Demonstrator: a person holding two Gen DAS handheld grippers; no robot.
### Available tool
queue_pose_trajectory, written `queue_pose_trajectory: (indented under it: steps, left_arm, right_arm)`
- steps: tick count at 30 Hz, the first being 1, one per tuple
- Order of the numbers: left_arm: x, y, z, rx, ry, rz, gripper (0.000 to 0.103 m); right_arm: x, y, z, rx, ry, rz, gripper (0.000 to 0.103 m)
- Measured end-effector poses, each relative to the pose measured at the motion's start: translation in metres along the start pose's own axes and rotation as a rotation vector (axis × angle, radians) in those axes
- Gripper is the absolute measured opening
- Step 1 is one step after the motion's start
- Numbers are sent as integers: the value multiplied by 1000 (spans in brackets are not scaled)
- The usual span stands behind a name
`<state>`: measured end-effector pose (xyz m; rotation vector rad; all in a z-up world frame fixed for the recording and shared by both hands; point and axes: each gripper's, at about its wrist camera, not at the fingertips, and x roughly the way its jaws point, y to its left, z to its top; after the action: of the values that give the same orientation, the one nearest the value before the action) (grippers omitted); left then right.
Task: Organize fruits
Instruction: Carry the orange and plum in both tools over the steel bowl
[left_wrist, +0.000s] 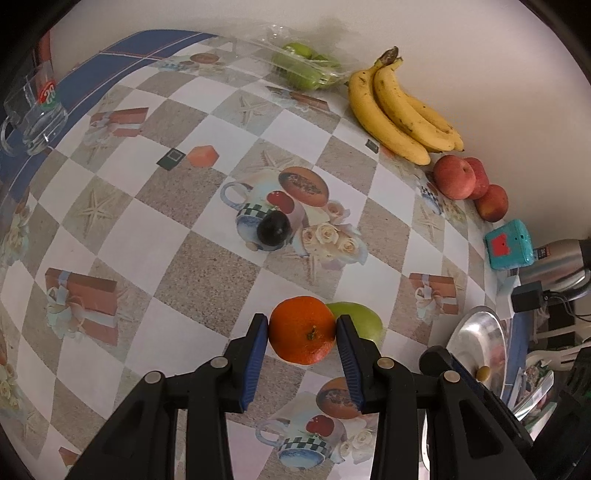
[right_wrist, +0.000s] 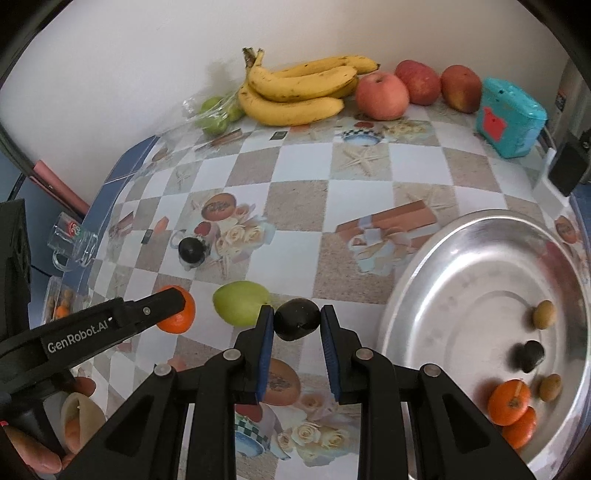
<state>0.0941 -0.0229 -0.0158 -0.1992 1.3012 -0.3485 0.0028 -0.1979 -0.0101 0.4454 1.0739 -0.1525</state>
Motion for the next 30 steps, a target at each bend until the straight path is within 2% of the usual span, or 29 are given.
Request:
queue_pose_trajectory:
  steps: [20, 30]
  left_arm:
    - [4, -60, -29, 169, 34, -48, 41]
    - [3, -92, -43, 252, 46, -142, 41]
  right_arm:
    - [-34, -63, -3, 156, -29, -114, 27]
    - [-52, -107, -10, 281, -57, -134, 27]
